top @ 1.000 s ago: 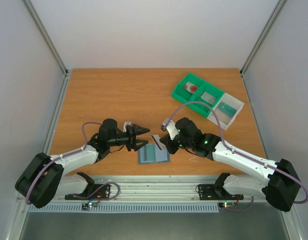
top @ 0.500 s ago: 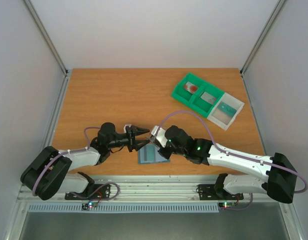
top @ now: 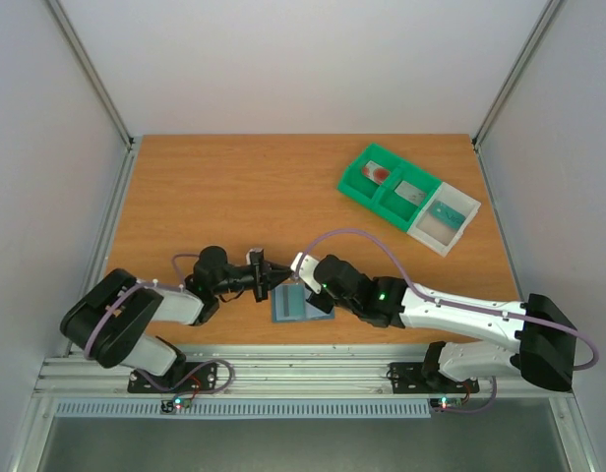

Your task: Take the credit cards out of the card holder

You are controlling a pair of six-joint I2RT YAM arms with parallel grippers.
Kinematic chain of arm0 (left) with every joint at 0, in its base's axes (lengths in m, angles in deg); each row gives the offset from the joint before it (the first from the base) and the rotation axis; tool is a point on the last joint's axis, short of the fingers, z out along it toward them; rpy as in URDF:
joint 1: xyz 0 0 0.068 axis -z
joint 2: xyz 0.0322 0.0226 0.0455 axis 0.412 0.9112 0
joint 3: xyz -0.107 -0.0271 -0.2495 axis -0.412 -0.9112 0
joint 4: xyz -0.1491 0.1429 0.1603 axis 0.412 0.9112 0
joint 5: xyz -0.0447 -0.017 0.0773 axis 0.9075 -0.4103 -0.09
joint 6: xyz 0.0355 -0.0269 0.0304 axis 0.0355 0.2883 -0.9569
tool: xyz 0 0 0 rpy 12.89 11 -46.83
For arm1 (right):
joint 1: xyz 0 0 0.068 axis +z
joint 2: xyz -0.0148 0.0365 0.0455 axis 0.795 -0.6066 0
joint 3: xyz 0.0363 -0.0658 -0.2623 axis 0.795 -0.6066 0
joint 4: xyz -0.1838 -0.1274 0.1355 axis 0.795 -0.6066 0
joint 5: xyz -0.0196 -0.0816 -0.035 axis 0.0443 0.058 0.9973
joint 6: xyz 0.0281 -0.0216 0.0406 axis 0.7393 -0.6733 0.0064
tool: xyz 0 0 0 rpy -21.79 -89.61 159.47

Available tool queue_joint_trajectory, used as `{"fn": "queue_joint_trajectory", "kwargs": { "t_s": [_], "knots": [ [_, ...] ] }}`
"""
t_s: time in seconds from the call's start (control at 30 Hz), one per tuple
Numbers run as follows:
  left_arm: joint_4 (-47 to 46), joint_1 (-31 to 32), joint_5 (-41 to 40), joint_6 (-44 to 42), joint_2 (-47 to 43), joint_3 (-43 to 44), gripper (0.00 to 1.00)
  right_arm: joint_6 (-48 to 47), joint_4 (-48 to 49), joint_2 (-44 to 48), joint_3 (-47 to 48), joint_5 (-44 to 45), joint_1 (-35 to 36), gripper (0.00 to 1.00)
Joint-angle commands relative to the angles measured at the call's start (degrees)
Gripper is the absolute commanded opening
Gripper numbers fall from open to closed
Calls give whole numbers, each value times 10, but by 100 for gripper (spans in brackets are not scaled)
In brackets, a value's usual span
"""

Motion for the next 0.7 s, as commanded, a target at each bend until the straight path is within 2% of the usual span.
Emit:
{"fn": "queue_joint_trajectory", "kwargs": {
  "t_s": [0.0, 0.07, 0.17, 0.37, 0.47, 0.57, 0.67],
  "knots": [
    [-163, 1, 13, 24, 48, -3, 1, 4, -26, -1, 32, 7, 11, 8],
    [-216, 1, 20, 38, 75, 2, 1, 19, -57, -1, 48, -9, 11, 16],
    [-218, 2, 30, 36, 84, 20, 0, 49, -91, 9, 65, -22, 11, 25],
    [-179, 2, 41, -33, 90, 31, 0, 135, -155, 36, 102, -49, -18, 33],
    [-172, 0, 20, -58, 82, 20, 1, 182, -179, 51, 119, -128, -80, 34],
    [-136, 1, 25, -88, 58, 37, 0, 238, -181, 68, 126, -260, -170, 33],
    [-16, 0, 31, -162, -2, 59, 0, 279, -186, 74, 134, -328, -223, 34]
  ]
}}
